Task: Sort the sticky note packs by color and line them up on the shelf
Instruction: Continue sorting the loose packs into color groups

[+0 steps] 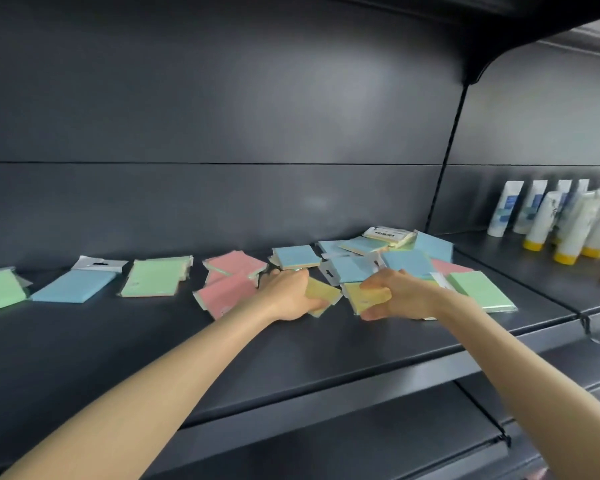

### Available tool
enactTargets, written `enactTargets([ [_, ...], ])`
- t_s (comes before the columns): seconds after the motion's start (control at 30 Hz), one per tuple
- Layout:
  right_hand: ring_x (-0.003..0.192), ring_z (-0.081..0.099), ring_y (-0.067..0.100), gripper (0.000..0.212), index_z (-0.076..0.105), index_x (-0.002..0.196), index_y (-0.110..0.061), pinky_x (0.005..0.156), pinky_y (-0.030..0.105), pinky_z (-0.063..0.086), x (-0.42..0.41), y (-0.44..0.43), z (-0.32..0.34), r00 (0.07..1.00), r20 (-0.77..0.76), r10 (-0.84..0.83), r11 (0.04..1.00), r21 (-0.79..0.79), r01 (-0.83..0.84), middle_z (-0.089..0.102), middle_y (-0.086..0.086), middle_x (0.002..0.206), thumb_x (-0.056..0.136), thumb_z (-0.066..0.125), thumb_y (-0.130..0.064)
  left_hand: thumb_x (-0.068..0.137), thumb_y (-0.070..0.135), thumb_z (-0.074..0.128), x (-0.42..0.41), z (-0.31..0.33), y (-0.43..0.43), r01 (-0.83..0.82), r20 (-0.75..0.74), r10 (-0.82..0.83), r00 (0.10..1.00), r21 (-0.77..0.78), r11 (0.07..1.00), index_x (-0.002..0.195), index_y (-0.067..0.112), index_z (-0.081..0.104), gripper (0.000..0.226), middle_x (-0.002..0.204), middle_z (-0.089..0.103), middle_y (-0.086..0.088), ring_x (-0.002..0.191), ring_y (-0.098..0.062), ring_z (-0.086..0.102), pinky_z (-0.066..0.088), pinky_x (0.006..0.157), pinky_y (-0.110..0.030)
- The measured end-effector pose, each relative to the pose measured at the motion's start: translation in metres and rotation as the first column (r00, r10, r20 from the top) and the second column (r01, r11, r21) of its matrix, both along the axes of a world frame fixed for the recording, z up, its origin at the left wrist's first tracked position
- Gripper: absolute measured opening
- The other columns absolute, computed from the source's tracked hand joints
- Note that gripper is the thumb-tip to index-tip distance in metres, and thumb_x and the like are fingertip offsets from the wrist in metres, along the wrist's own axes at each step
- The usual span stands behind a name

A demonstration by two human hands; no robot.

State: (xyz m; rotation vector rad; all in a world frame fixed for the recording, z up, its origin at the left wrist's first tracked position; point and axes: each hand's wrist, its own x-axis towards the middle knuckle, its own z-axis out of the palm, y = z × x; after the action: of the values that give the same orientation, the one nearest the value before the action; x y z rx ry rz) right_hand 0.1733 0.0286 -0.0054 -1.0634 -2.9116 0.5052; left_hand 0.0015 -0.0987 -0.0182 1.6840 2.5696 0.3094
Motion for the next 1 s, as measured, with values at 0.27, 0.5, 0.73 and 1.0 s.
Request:
enactTargets([
  [0.27,0.120,0.036,0.018,0.042,0.049,0.114,-0.043,0.098,0.035,0.035,-0.001,0.022,-0.006,0.998,-0.047,0.041,0.997,-0.061,-0.044,0.049,-0.001,0.124,0.077,0.066,-0.054,0.072,0.059,0.069,0.005,-0.003,-0.003,-0.098,0.080,0.092,0.993,0.073,0.993,0.126,0.013,0.049,0.073,0.126,0.048,-0.005,0.114,-0.027,0.049,0.040,0.095,-0.036],
  [0.5,0.129,0.029,0.021,0.071,0.043,0.137,-0.031,0.108,0.038,0.030,0.005,0.031,-0.003,0.992,-0.067,0.106,0.987,-0.112,-0.113,0.036,-0.003,0.132,0.075,0.070,-0.054,0.072,0.046,0.077,0.026,-0.001,-0.003,-0.210,0.284,0.166,0.944,0.131,0.969,0.138,0.017,0.039,0.081,0.130,0.036,-0.003,0.115,-0.020,0.044,0.037,0.088,-0.027],
  [0.73,0.113,0.037,0.023,0.071,0.041,0.122,-0.026,0.094,0.034,0.036,0.015,0.049,-0.006,0.975,-0.148,0.165,0.975,-0.123,-0.183,0.038,-0.002,0.114,0.067,0.076,-0.053,0.074,0.028,0.079,0.058,0.000,0.002,-0.332,0.447,0.209,0.870,0.217,0.918,0.140,0.020,0.038,0.078,0.123,0.035,-0.001,0.117,-0.018,0.041,0.034,0.095,-0.025],
  [1.0,0.112,0.047,0.015,0.077,0.041,0.130,-0.020,0.090,0.024,0.039,0.018,0.059,-0.009,0.890,-0.417,0.182,0.908,-0.276,-0.315,0.045,-0.005,0.118,0.067,0.084,-0.030,0.064,0.008,0.084,0.071,0.007,-0.003,-0.472,0.600,0.180,0.779,0.373,0.799,0.135,0.021,0.044,0.082,0.127,0.048,0.002,0.119,-0.016,0.047,0.041,0.097,-0.030],
])
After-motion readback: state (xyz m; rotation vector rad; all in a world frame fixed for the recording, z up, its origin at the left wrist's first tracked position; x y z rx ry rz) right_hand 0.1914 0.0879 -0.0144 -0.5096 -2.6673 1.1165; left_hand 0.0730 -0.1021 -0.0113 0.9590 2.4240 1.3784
